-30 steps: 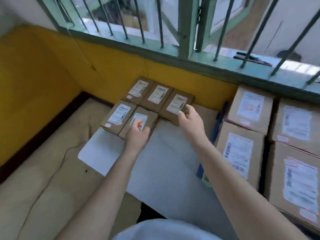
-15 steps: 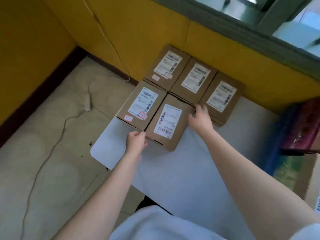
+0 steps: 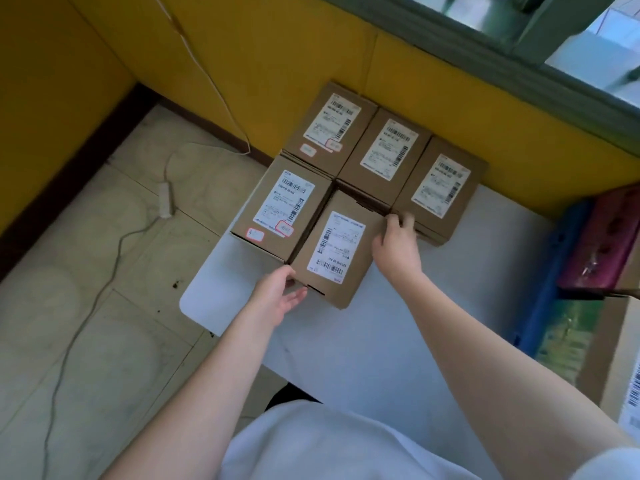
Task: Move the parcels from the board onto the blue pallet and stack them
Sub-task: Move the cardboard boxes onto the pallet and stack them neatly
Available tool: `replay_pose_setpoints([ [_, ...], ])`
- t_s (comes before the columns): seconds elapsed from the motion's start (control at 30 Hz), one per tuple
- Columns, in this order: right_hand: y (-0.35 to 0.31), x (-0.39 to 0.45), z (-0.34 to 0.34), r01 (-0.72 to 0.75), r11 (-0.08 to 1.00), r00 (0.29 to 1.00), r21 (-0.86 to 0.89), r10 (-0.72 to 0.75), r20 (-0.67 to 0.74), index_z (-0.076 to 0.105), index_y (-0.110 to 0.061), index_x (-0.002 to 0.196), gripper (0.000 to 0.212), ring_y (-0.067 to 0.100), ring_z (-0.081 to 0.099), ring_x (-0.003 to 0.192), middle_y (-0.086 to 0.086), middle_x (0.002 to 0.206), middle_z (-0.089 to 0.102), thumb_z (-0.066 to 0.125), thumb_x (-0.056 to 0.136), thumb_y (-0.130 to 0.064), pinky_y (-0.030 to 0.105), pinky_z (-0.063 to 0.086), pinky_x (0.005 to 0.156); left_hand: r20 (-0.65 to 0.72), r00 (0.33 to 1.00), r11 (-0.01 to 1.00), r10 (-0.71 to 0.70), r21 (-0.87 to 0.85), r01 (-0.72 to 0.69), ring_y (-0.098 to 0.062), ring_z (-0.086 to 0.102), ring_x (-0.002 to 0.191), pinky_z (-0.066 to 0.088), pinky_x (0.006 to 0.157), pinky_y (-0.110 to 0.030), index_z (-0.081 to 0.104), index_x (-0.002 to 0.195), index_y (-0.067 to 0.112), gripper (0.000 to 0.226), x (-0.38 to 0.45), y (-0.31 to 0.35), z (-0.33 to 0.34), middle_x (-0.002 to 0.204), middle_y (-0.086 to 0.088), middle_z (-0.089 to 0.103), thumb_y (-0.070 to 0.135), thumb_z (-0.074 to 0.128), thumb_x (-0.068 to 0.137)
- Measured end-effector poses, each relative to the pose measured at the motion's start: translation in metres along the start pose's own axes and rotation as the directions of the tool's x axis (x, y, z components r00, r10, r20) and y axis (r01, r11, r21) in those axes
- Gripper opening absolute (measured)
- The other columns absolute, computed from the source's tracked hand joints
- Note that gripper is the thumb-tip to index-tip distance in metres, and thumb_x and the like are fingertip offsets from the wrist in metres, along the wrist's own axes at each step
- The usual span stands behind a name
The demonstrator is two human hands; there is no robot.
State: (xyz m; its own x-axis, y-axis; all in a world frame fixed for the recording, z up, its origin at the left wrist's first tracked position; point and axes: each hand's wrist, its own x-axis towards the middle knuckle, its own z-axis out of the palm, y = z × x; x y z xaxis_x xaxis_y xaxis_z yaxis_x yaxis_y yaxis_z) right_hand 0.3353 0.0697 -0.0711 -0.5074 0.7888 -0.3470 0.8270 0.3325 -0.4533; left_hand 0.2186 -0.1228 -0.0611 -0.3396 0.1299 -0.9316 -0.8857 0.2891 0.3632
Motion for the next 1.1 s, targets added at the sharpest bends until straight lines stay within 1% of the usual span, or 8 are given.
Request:
replay_pose_setpoints([
  [0.17, -0.001, -0.008, -0.007, -0.183, 0.939, 0.983, 0.292, 0.17, 0.069, 0.045, -0.004, 0.124, 0.03, 0.027, 0.048, 0.1, 0.018, 0.13, 0.045, 0.043, 0.095, -0.013, 0.033, 0.04, 0.08, -0.007, 1.0, 0.995, -0.029, 0.099, 0.03, -0.025, 0.065, 0.068, 0.053, 0.051, -0.023, 0.06, 0.095, 0.008, 0.012, -0.018, -0.004, -0.009, 0.097, -0.014, 0.067, 0.008, 0.055, 0.084],
  [0.3, 0.001, -0.024, -0.041, -0.216, 0.874, 0.971, 0.434, 0.24, 0.0, 0.044, -0.016, 0.106, 0.012, 0.015, 0.047, 0.083, 0.01, 0.118, 0.05, 0.047, 0.095, -0.018, 0.029, 0.039, 0.074, 0.009, 0.981, 0.964, 0.194, 0.183, -0.193, -0.026, 0.064, 0.071, 0.058, 0.062, -0.031, 0.051, 0.116, 0.016, 0.033, -0.054, 0.003, -0.001, 0.084, -0.011, 0.066, 0.008, 0.059, 0.085],
  [0.53, 0.051, -0.083, -0.194, 0.076, 0.69, 0.915, 0.72, 0.239, -0.325, 0.036, -0.02, 0.142, 0.054, 0.009, 0.047, 0.116, 0.0, 0.137, 0.042, 0.058, 0.093, -0.021, 0.023, 0.045, 0.093, 0.435, 0.819, 0.86, 0.374, 0.168, -0.482, -0.023, 0.07, 0.06, 0.059, 0.056, -0.03, 0.063, 0.091, 0.009, 0.01, -0.149, -0.001, 0.102, 0.073, -0.008, 0.07, 0.012, 0.054, 0.095],
  [0.63, 0.106, -0.125, -0.262, 0.194, 0.64, 0.889, 0.744, 0.206, -0.409, 0.024, -0.025, 0.152, 0.066, 0.006, 0.044, 0.127, -0.006, 0.145, 0.043, 0.055, 0.094, -0.026, 0.027, 0.041, 0.102, 0.611, 0.712, 0.827, 0.346, 0.159, -0.539, -0.029, 0.072, 0.071, 0.06, 0.063, -0.032, 0.058, 0.111, -0.004, 0.022, -0.191, -0.039, 0.191, 0.084, -0.018, 0.072, 0.011, 0.049, 0.096],
  [0.77, 0.209, -0.182, -0.316, 0.183, 0.64, 0.858, 0.747, 0.267, -0.439, 0.024, -0.03, 0.154, 0.062, 0.012, 0.044, 0.132, -0.006, 0.147, 0.045, 0.05, 0.097, -0.03, 0.039, 0.041, 0.108, 0.751, 0.562, 0.792, 0.348, 0.086, -0.605, -0.029, 0.074, 0.078, 0.06, 0.066, -0.033, 0.052, 0.123, 0.021, 0.027, -0.253, -0.123, 0.304, 0.095, -0.013, 0.076, 0.01, 0.046, 0.099],
  [0.93, 0.347, -0.227, -0.355, 0.08, 0.634, 0.748, 0.769, 0.473, -0.467, 0.021, -0.037, 0.154, 0.058, 0.018, 0.042, 0.135, -0.003, 0.151, 0.043, 0.043, 0.1, -0.035, 0.039, 0.036, 0.112, 0.791, 0.569, 0.779, 0.226, 0.204, -0.593, -0.029, 0.074, 0.069, 0.06, 0.059, -0.034, 0.053, 0.107, 0.028, 0.025, -0.299, -0.24, 0.415, 0.077, -0.011, 0.076, 0.006, 0.045, 0.099],
  [1.03, 0.417, -0.239, -0.378, 0.021, 0.594, 0.693, 0.804, 0.571, -0.44, 0.036, -0.026, 0.15, 0.051, 0.02, 0.05, 0.126, 0.002, 0.144, 0.05, 0.044, 0.1, -0.027, 0.037, 0.042, 0.104, 0.81, 0.568, 0.608, 0.15, 0.377, -0.699, -0.019, 0.073, 0.069, 0.059, 0.06, -0.031, 0.051, 0.118, 0.026, 0.022, -0.303, -0.29, 0.459, 0.095, -0.004, 0.069, 0.014, 0.049, 0.099],
  [1.1, 0.456, -0.24, -0.388, -0.022, 0.558, 0.685, 0.83, 0.613, -0.394, 0.044, -0.024, 0.142, 0.044, 0.015, 0.057, 0.102, 0.001, 0.129, 0.057, 0.044, 0.098, -0.026, 0.03, 0.047, 0.079, 0.82, 0.56, 0.464, 0.12, 0.452, -0.762, -0.018, 0.07, 0.083, 0.057, 0.07, -0.03, 0.053, 0.129, 0.019, 0.032, -0.302, -0.31, 0.48, 0.111, -0.006, 0.064, 0.018, 0.052, 0.097],
])
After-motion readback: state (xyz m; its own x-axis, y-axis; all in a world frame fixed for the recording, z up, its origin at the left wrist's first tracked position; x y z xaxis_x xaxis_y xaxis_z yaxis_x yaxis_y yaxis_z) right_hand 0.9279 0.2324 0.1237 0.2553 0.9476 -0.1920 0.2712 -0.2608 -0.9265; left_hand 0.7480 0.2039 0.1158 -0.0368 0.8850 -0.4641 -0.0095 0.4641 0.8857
